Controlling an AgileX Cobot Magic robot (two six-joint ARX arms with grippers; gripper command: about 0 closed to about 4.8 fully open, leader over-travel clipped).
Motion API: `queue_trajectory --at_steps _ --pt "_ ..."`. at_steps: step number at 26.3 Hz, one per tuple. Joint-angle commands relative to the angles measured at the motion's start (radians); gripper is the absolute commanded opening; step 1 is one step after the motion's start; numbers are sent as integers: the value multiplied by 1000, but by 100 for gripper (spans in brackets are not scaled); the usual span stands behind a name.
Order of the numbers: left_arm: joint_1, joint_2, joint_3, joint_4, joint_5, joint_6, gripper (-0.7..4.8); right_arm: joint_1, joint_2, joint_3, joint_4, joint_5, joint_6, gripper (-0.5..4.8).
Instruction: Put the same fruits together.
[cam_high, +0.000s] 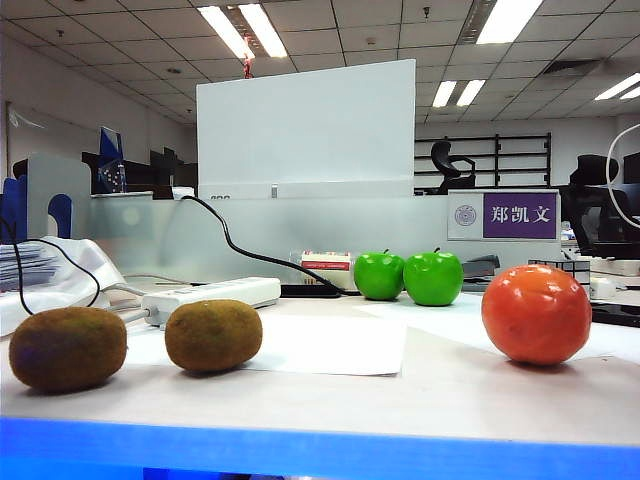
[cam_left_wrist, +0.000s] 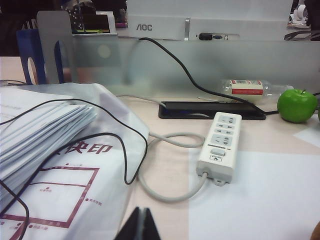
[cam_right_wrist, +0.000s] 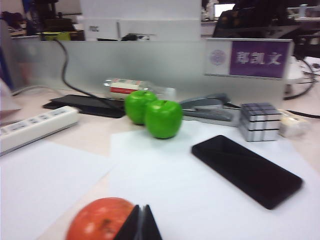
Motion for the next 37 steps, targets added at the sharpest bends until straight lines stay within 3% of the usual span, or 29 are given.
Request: queue_trajectory --at_steps 1,10,37 --pt "1 -1 1 13 0 1 -5 -47 -1 -1 6 2 -3 1" --pt "1 -1 1 13 -1 0 -5 -196 -1 -1 5 2 -2 1" --pt "1 -1 1 13 0 1 -5 -195 -1 -1 4 2 8 1"
